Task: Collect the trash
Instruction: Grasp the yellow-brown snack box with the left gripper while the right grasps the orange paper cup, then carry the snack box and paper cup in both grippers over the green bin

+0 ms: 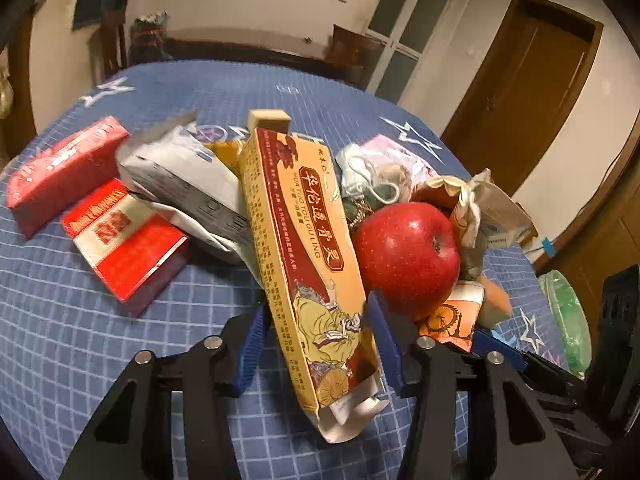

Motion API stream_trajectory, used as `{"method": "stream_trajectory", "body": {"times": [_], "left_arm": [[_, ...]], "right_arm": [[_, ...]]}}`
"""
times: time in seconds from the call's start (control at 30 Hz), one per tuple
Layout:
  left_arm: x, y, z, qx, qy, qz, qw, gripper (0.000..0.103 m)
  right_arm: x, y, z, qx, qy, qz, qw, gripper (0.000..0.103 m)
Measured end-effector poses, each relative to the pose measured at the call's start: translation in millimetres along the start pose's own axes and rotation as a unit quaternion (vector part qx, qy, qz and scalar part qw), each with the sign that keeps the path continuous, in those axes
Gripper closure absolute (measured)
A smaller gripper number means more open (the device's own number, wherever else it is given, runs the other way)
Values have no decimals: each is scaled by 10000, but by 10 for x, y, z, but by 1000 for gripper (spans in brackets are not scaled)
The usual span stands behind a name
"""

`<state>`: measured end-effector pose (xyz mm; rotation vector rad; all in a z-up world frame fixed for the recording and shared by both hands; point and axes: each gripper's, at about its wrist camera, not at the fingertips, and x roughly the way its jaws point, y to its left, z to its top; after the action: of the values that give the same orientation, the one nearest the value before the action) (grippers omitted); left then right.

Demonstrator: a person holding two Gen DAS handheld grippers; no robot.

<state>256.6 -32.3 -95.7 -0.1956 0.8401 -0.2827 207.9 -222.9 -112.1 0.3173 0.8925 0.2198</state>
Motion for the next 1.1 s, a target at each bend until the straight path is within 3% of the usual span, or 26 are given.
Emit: {"method": "stream_trajectory", "body": {"times": [0.07,0.17,0.23,0.33,0.6,0.77,0.9,1.1], "left_arm": [[-45,-22,-32,49,-91,60,9999,56],[-116,-23,-97,28,-184,84,9998,61],[-191,-18,-138,35,-255,144,9996,63],[-319,-7,-215,43,-339,184,9992,76],[-693,-119,-463,301,-747,436,9958,76],[-1153,-423,-573,724,-1519,896,9817,76],[-1449,-609,-636,888,-1926,989,9722,75],[-1671,-678,-657,866,-2145,1006,9677,75]], "right_arm": [[-36,33,-32,-125,-64,-1,9999,60],[-82,22,-93,-219,-152,26,9996,69],[-128,-65,-124,-213,-224,94,9995,70],[-201,-92,-202,-244,-344,113,9990,71],[-575,-100,-445,-666,-779,-112,9947,71],[-1020,145,-443,-1404,-1680,-490,9745,71],[-1410,294,-413,-1776,-2388,-653,9525,70],[-1626,312,-382,-1890,-2774,-649,9397,70]]}}
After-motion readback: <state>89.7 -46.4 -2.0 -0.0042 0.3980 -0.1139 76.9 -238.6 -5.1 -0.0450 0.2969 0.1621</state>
